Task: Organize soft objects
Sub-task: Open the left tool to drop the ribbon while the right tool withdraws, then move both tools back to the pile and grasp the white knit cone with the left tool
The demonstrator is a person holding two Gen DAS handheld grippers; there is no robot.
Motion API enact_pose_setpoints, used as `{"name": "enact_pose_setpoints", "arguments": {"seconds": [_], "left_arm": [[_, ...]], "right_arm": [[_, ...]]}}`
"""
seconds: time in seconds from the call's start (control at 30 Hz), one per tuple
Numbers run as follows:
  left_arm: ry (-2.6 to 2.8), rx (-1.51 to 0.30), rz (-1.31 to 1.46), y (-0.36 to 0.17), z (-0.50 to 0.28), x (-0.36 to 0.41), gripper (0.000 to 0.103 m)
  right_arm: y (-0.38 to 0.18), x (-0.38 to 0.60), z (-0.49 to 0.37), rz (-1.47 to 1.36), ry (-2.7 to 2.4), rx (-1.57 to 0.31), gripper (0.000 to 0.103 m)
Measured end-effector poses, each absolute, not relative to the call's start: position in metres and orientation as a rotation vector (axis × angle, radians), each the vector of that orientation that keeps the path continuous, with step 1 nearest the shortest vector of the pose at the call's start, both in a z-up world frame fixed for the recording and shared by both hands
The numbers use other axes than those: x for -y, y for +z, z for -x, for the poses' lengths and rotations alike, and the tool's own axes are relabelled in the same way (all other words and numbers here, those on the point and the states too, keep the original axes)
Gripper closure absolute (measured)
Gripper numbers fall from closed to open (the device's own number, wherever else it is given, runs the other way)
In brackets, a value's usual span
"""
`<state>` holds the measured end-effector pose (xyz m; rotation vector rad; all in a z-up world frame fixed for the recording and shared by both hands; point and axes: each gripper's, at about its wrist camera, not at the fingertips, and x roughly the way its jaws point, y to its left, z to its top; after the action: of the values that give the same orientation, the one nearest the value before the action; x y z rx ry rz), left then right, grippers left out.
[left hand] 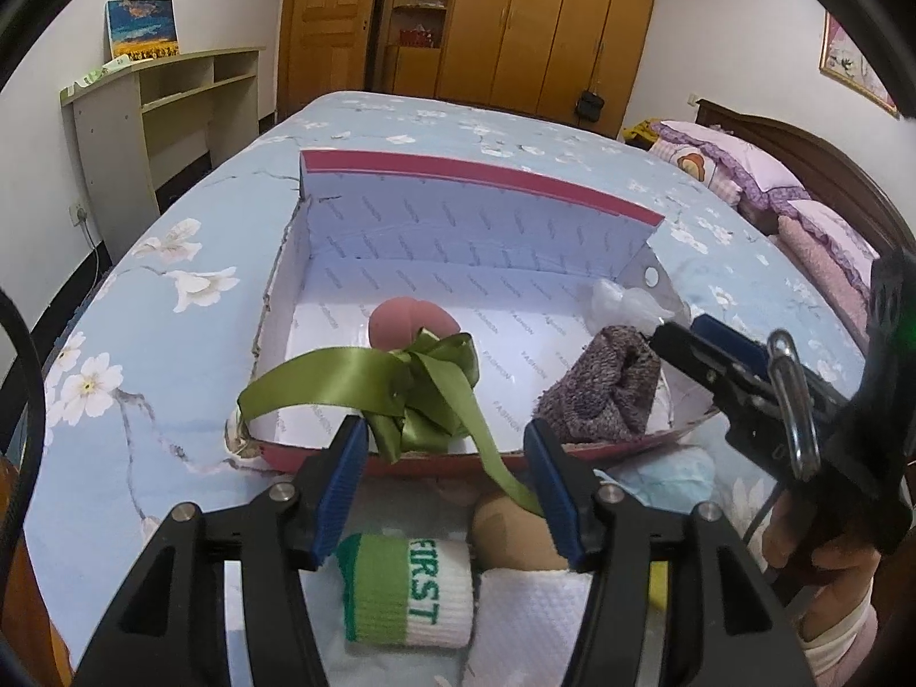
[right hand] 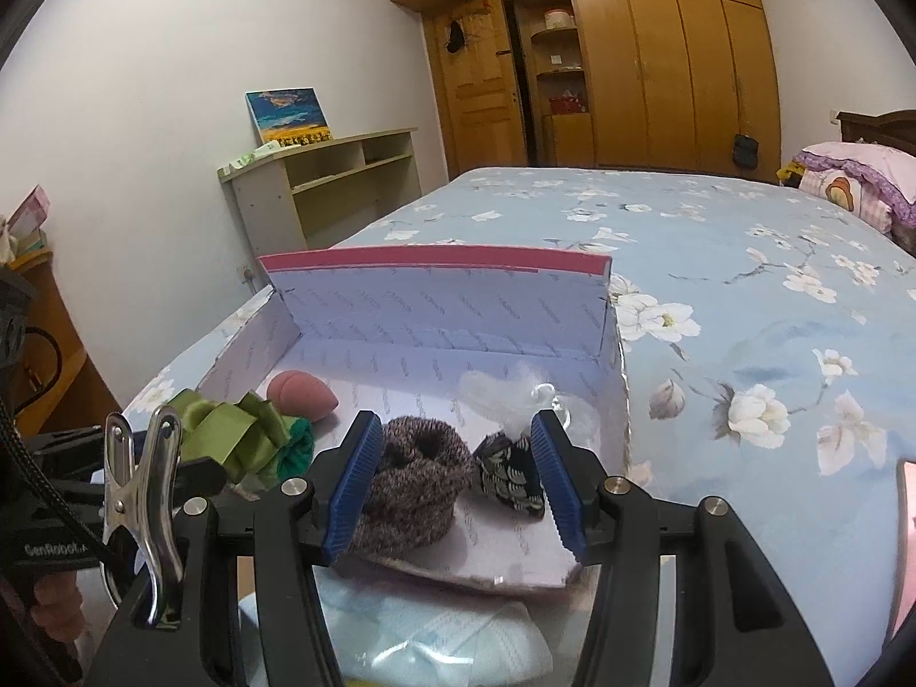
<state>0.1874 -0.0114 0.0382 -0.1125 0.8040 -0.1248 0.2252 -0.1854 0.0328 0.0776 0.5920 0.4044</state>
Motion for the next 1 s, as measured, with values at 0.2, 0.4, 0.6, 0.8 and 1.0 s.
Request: {"name": "enact_pose_setpoints", "arguments": {"seconds": [0.2, 0.4, 0.6, 0.8, 1.0], "left_arm": [[-0.138, -0.807, 0.106, 0.044, -0.179, 0.012, 0.043], [-0.140, -0.809, 0.101, 0.048, -0.167, 0.010, 0.043], [-0.148, -0.821, 0.105, 0.048, -0.150, 0.008, 0.043], [-0.152, -0.823, 0.098, 0.049, -0.132, 0.006, 0.043], [-0.130, -0.827, 0.103, 0.048, -0.116, 0.000, 0.043]], "right_arm": [[0.033, 0.189, -0.213, -0.101, 0.406, -0.612, 0.047], [0.036, 0.191, -0.195, -0.108, 0.394, -0.626, 0.047], [0.040, 0.191, -0.174, -0.095, 0.377, -0.635, 0.047], [0.040, 0.195, -0.155, -0.114, 0.373, -0.643, 0.047], [0.039, 0.201, -0.141, -0.133, 0.355, -0.664, 0.047]]}}
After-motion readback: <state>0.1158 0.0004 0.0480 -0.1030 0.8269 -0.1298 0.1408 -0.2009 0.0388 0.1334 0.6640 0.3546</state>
